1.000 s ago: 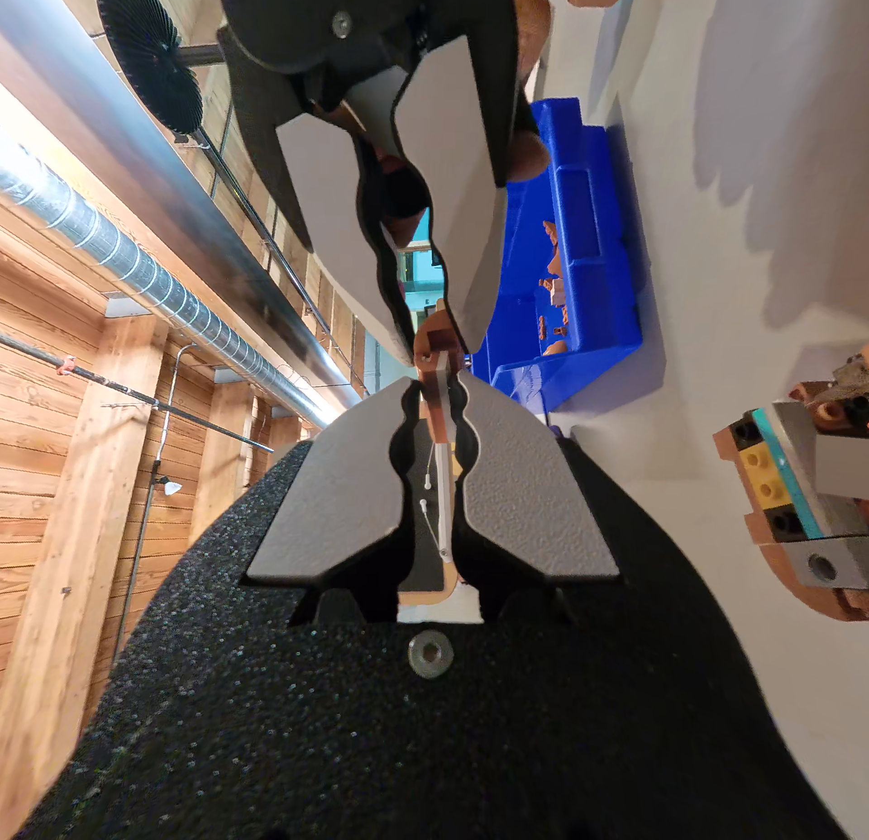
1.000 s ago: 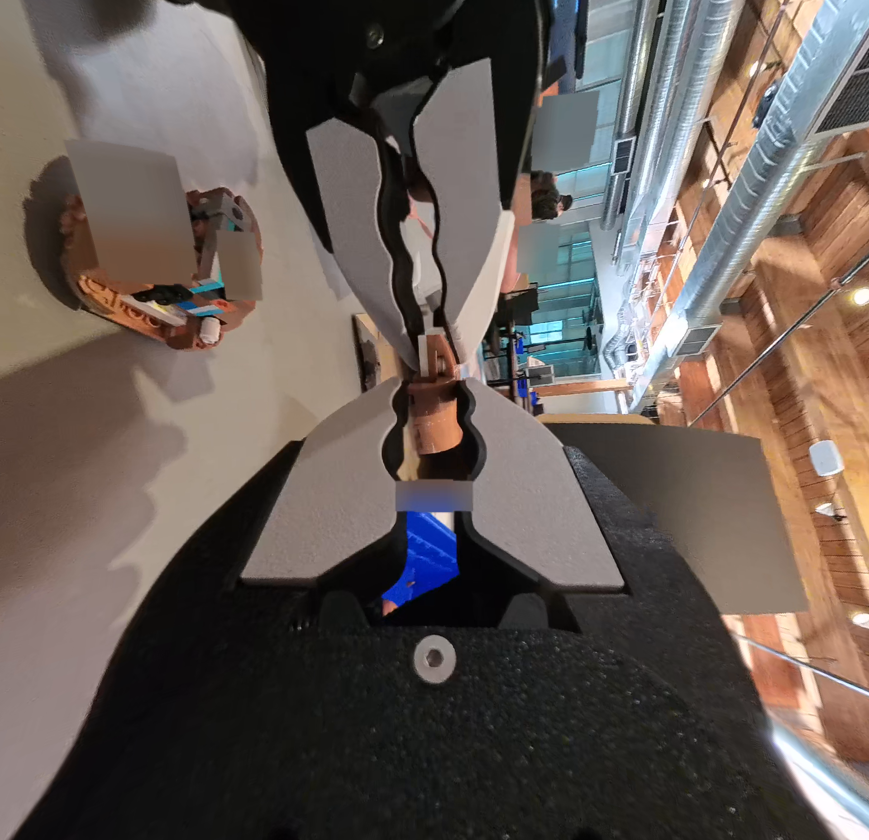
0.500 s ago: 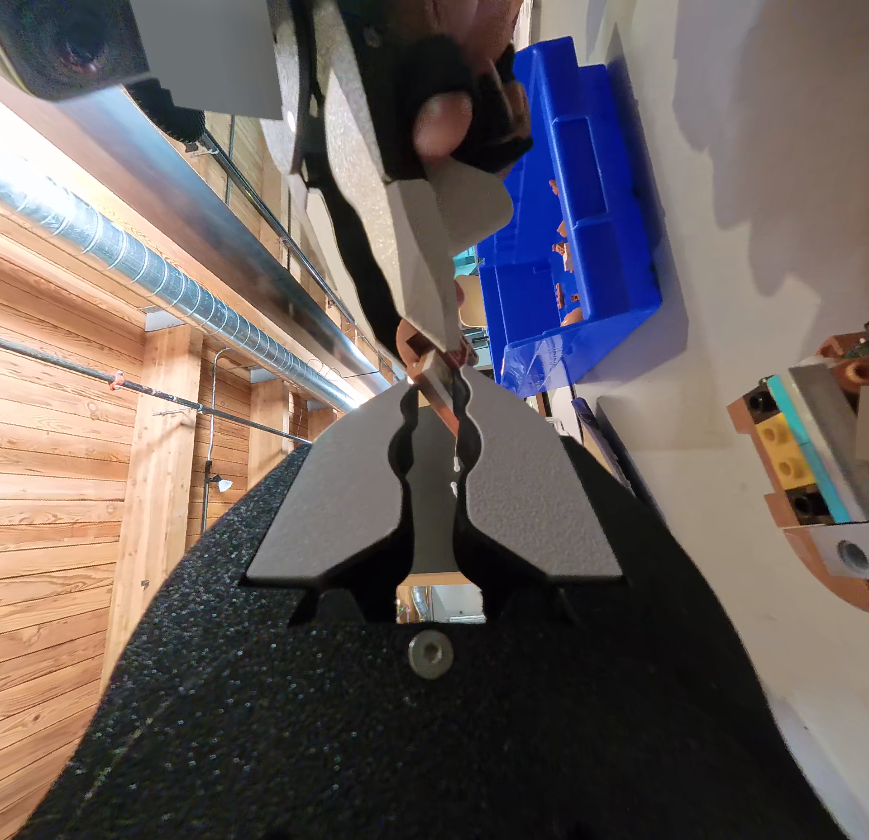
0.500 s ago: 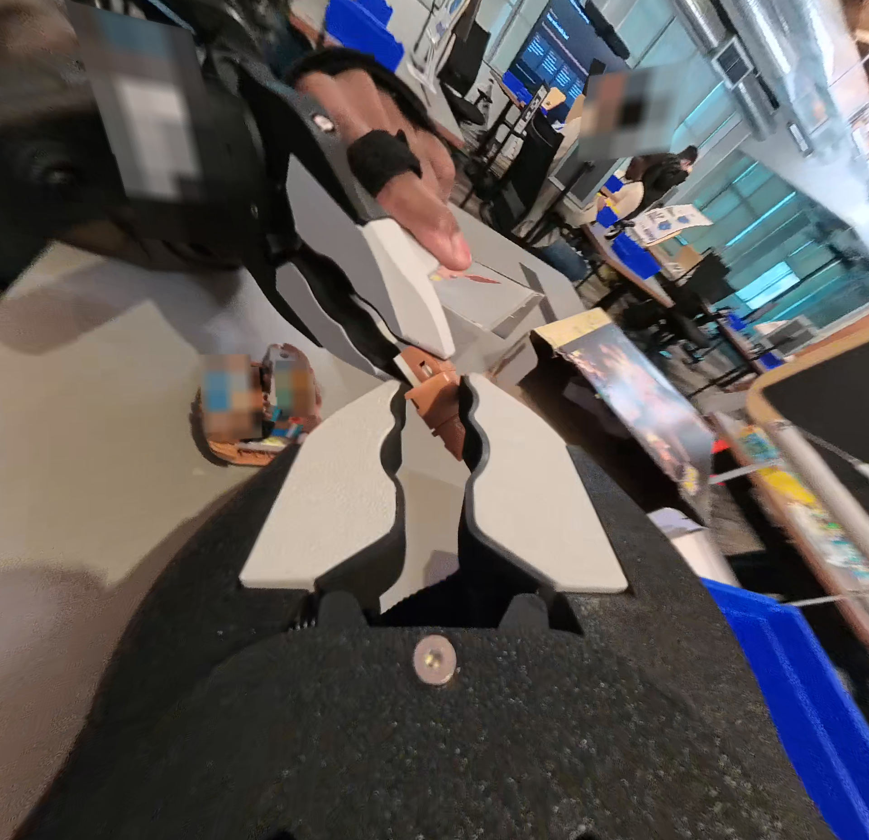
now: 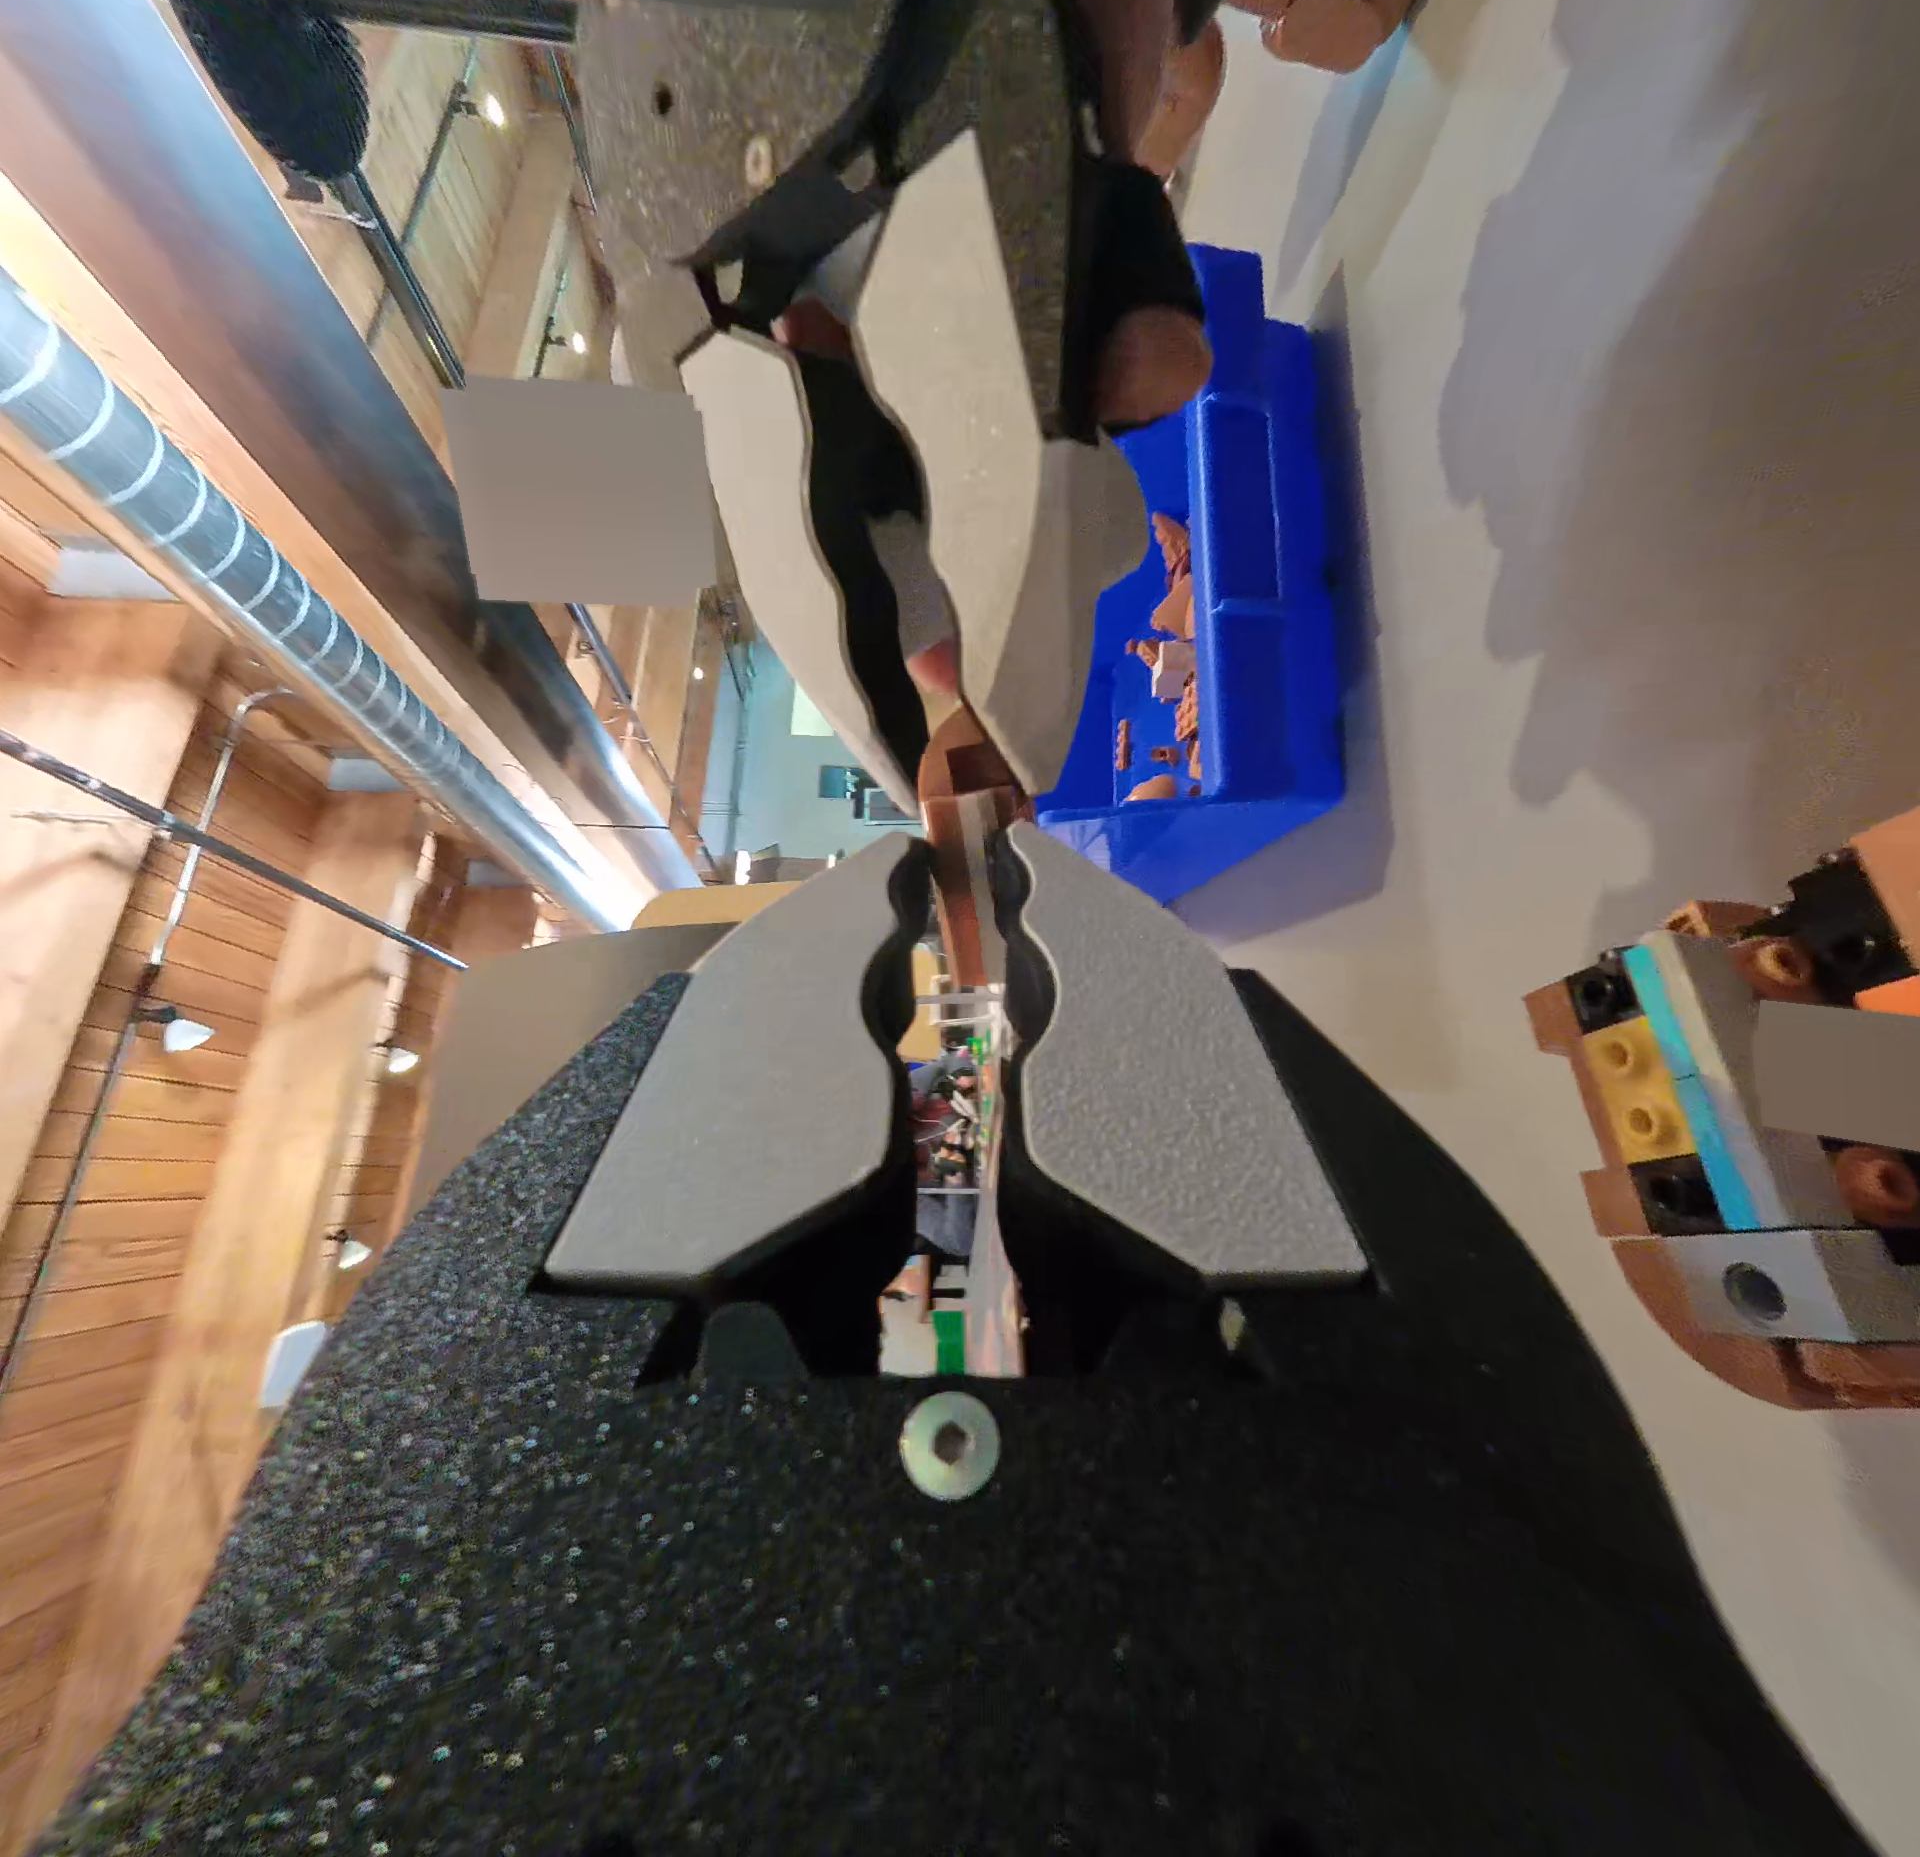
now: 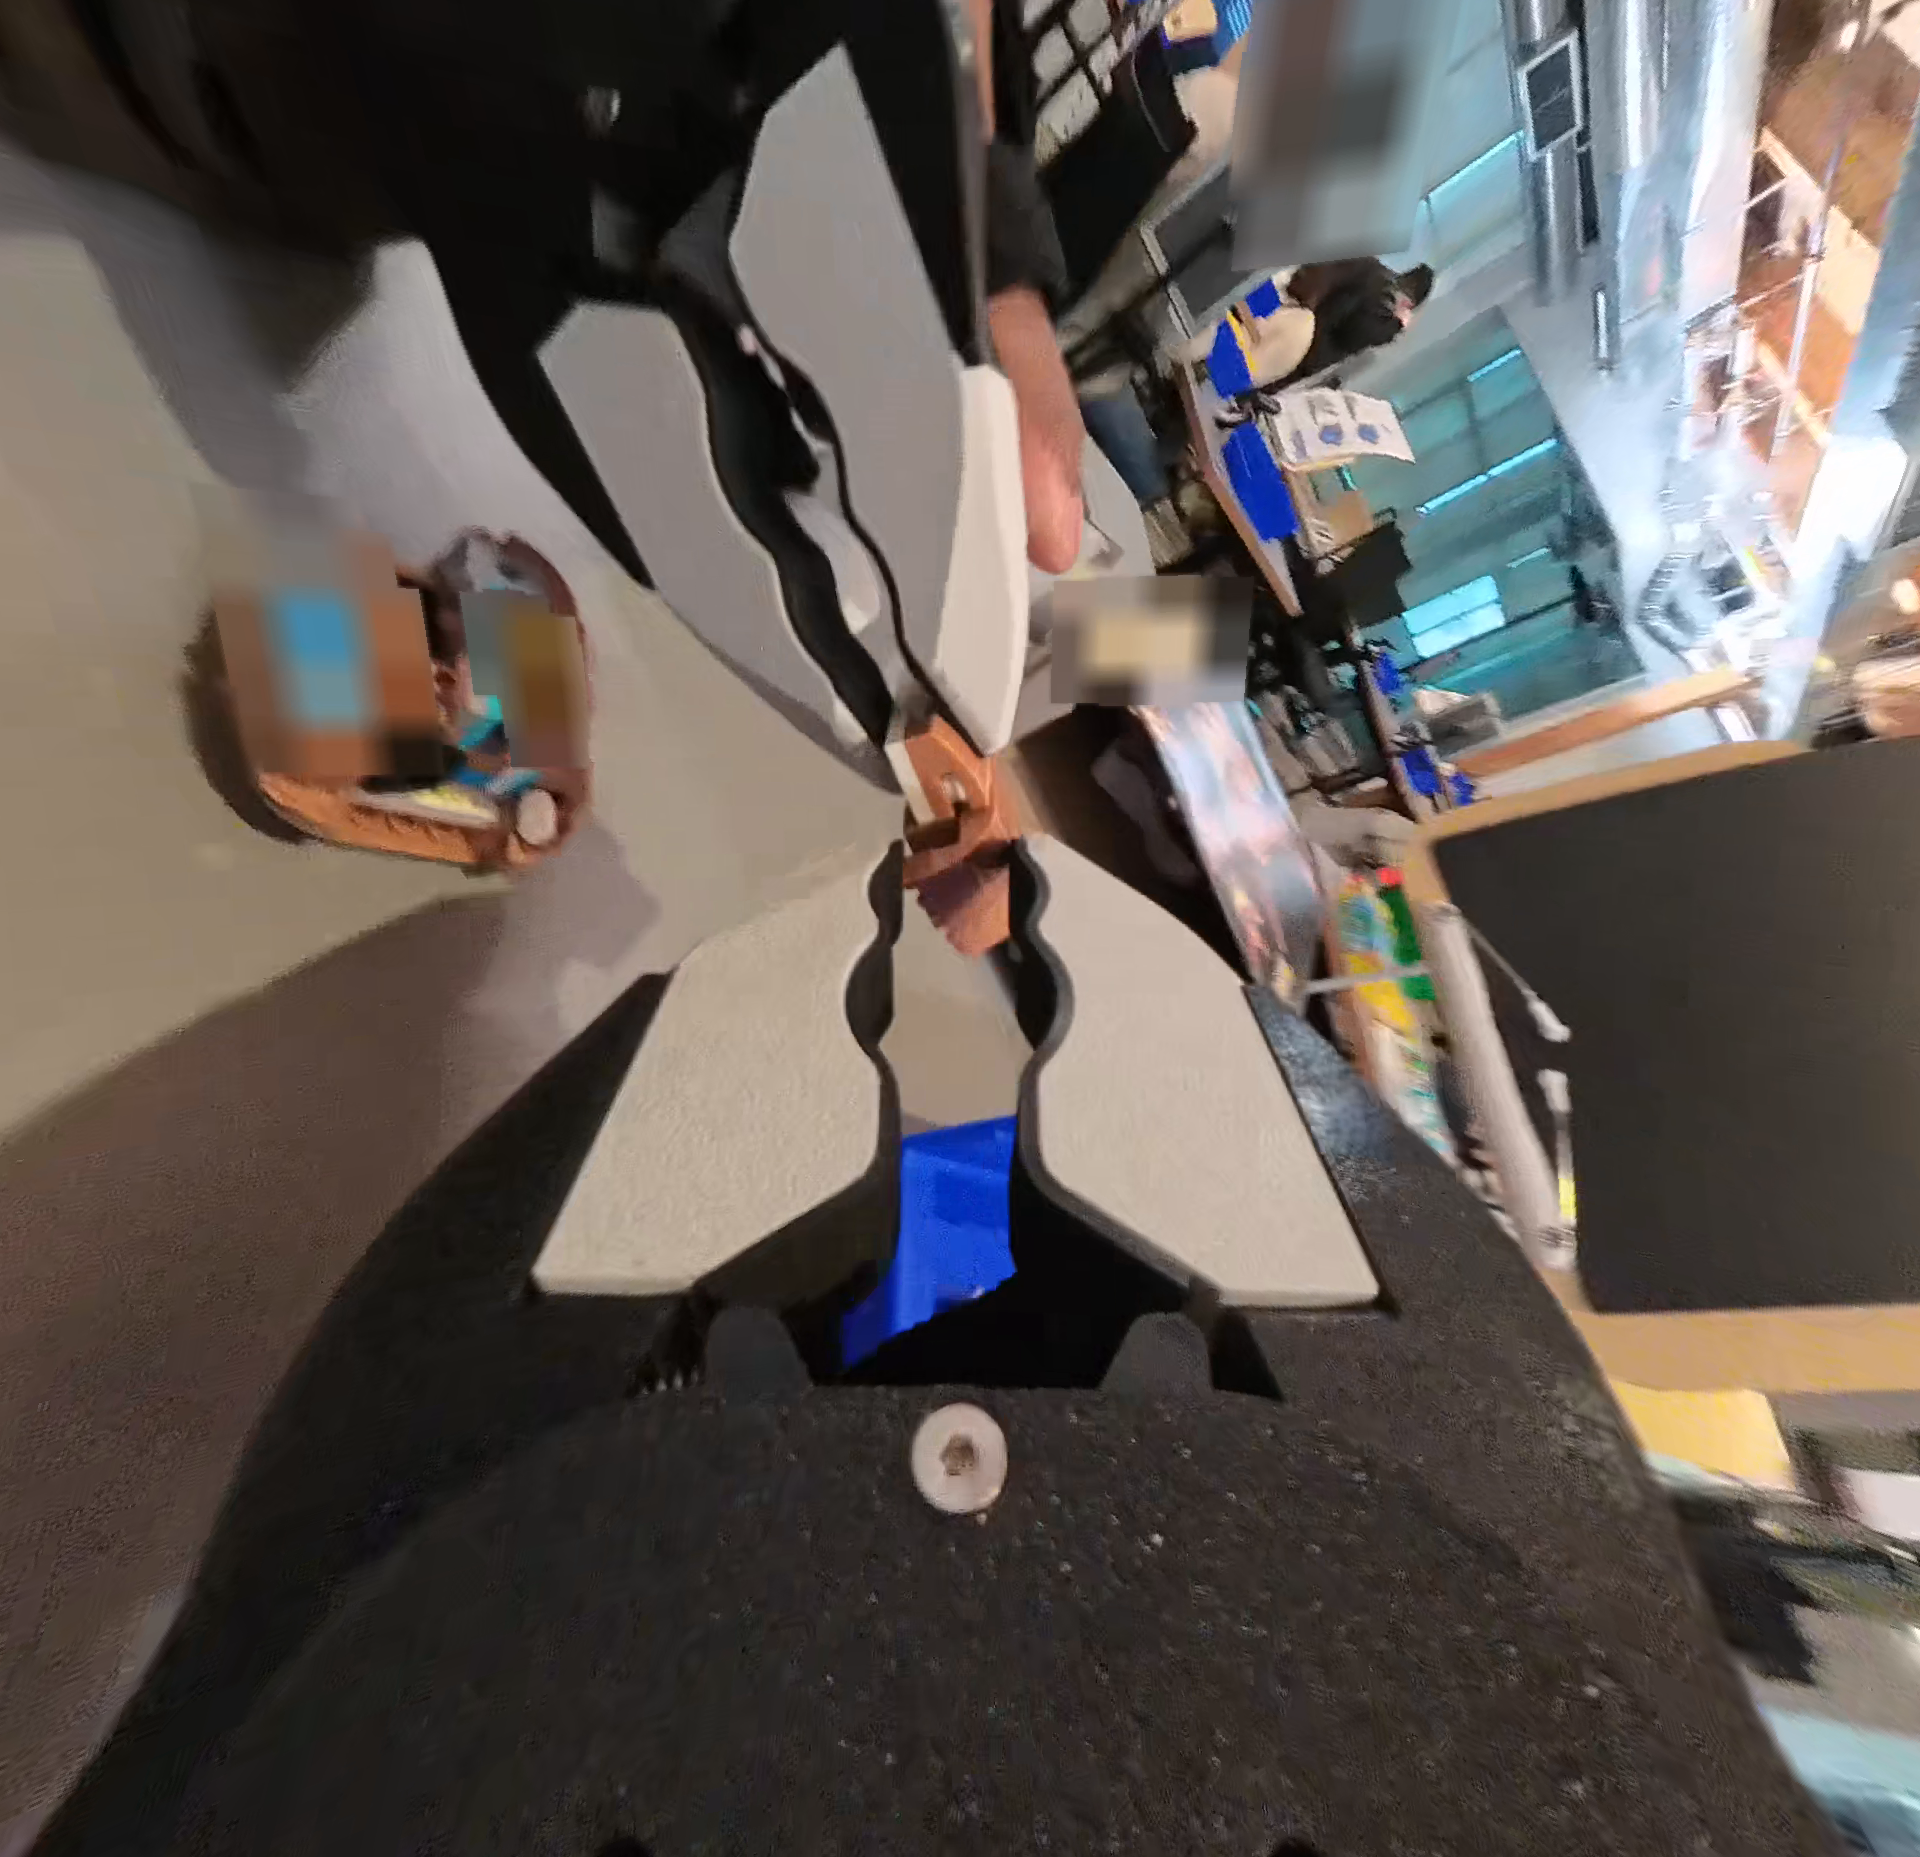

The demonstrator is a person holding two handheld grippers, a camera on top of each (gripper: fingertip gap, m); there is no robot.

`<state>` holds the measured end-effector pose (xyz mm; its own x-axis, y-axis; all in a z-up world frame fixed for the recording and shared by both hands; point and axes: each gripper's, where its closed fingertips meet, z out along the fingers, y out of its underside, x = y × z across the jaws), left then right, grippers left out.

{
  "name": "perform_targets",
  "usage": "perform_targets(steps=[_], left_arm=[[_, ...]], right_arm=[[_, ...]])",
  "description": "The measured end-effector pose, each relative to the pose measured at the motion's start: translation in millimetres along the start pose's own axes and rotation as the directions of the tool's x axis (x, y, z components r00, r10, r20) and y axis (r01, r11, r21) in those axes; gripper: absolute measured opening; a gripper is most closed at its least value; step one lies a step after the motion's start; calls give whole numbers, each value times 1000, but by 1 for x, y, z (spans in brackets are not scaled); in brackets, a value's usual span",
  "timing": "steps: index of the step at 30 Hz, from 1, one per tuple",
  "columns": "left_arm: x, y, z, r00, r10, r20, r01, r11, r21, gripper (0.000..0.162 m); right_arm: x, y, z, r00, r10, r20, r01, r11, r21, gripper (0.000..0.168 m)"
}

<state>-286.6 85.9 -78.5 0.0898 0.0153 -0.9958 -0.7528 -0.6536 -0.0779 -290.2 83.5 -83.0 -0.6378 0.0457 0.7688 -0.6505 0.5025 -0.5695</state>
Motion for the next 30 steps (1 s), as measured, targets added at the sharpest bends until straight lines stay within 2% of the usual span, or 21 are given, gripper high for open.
perform_targets(steps=[5, 10, 15, 19, 25, 30], left_arm=[[1, 1, 0, 995, -95, -41, 96, 995, 13, 12], [-8, 4, -2, 992, -126, 7, 126, 992, 23, 12], [-6, 14, 3, 998, -64, 26, 66, 996, -68, 25], [-3, 15, 2, 1000, -19, 9, 20, 996, -87, 20], [-4, 4, -1, 999, 41, 17, -40, 998, -58, 17], [-3, 0, -2, 999, 48, 11, -48, 998, -44, 17]], right_arm=[[1, 2, 1, 994, -97, -42, 96, 995, -40, 15], [10, -4, 0, 991, -83, -100, 81, 996, -23, 15], [9, -8, 1, 989, -91, -118, 90, 996, -14, 15], [5, -8, 4, 982, -148, -116, 145, 989, -40, 15], [-1, -13, -6, 986, -157, -56, 158, 987, 19, 17], [-3, -11, -7, 951, -301, -77, 299, 954, -31, 19]])
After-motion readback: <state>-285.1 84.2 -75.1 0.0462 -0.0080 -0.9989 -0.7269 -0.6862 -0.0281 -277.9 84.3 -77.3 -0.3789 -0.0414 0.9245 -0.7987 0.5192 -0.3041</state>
